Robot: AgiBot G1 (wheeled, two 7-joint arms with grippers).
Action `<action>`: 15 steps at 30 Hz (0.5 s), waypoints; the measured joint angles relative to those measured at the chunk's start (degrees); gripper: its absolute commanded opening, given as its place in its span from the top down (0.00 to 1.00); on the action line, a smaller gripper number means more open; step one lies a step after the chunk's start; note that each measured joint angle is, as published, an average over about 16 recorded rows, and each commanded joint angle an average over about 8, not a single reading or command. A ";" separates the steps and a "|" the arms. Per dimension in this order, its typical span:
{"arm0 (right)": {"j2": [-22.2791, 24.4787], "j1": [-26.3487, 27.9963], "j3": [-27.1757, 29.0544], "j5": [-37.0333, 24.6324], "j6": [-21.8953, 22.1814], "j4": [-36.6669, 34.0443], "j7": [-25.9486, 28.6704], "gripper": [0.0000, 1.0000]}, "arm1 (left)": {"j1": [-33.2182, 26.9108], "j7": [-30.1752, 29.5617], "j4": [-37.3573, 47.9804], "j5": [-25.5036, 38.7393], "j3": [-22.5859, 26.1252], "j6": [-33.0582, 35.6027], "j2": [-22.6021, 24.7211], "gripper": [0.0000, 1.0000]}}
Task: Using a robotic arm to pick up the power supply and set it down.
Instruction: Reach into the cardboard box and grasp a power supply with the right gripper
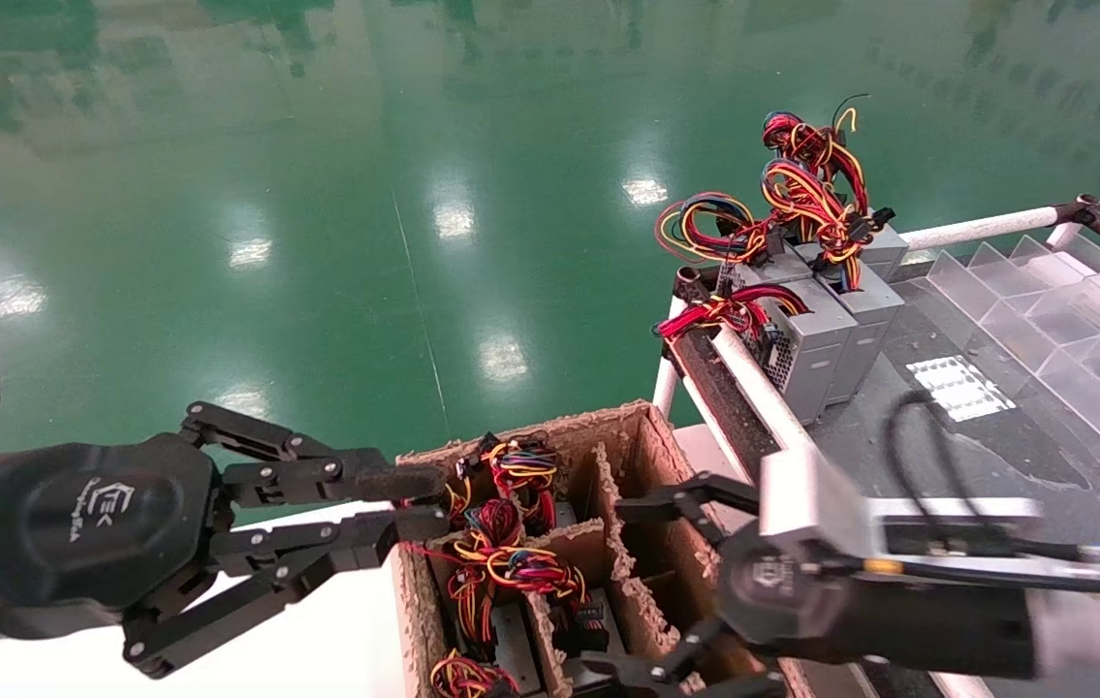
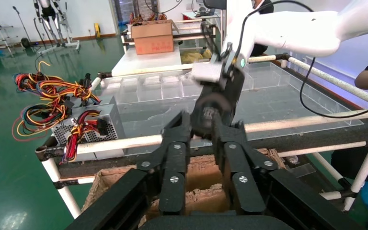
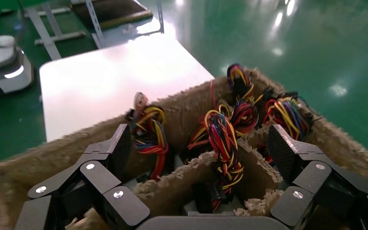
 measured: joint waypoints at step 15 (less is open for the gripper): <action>-7.21 1.20 -3.52 -6.60 4.06 -4.53 -2.76 1.00 | -0.01 0.03 0.00 -0.04 0.06 -0.03 -0.03 0.00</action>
